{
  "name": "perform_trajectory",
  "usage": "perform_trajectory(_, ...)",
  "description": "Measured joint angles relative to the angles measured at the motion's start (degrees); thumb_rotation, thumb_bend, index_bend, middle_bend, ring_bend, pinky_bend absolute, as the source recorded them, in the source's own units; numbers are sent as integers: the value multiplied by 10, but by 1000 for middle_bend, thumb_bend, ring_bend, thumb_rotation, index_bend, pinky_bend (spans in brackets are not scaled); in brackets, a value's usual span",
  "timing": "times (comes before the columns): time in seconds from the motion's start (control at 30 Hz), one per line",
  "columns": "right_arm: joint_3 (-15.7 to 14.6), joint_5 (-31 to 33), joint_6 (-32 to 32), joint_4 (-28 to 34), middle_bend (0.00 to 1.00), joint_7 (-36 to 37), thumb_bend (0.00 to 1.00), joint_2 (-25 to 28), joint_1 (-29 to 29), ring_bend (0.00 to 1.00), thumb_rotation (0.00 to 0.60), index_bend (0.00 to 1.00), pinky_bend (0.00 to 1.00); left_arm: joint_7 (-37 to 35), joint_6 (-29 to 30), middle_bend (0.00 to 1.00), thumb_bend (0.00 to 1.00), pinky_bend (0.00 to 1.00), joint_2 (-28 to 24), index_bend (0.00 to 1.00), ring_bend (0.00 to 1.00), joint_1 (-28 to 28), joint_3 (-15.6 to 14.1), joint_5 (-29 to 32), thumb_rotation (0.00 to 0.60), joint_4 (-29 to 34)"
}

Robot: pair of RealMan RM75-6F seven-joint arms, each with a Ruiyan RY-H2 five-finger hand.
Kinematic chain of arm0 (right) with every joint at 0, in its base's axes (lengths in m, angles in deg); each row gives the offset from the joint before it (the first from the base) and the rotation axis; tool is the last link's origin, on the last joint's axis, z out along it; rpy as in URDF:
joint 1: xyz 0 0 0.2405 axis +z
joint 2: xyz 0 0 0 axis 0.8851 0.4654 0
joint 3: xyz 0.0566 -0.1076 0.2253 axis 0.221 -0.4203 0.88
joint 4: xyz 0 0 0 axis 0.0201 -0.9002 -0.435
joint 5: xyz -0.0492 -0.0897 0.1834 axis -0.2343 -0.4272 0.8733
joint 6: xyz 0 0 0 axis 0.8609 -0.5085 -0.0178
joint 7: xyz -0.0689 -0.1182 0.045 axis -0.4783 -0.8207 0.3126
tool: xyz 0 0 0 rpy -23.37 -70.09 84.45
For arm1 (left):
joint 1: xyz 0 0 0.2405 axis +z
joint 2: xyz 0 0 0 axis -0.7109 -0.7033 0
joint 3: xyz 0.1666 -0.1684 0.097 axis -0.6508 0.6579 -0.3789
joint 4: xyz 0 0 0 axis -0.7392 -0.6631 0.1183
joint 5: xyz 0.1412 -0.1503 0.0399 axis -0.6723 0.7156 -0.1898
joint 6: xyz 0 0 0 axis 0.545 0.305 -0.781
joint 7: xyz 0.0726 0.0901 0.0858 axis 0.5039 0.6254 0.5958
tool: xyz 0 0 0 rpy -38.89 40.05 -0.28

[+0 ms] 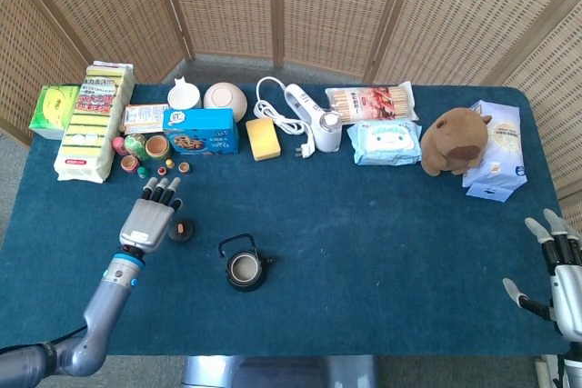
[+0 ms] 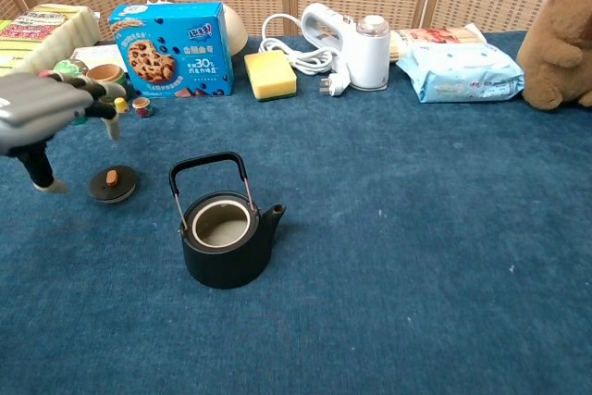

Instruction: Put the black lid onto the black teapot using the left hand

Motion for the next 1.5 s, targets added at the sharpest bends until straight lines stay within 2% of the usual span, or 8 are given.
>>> perform_trajectory(0.37, -1, 1, 4, -1, 0, 12, 246, 5, 2, 0, 600, 117, 0, 27, 29, 0, 129, 43, 16, 308, 0, -14, -17, 24, 600, 3)
perform_trajectory(1.5, -7, -10, 9, -3, 0, 52, 243, 19, 3, 0, 600, 117, 0, 90, 54, 0, 155, 42, 79, 308, 0, -65, -25, 104, 600, -35)
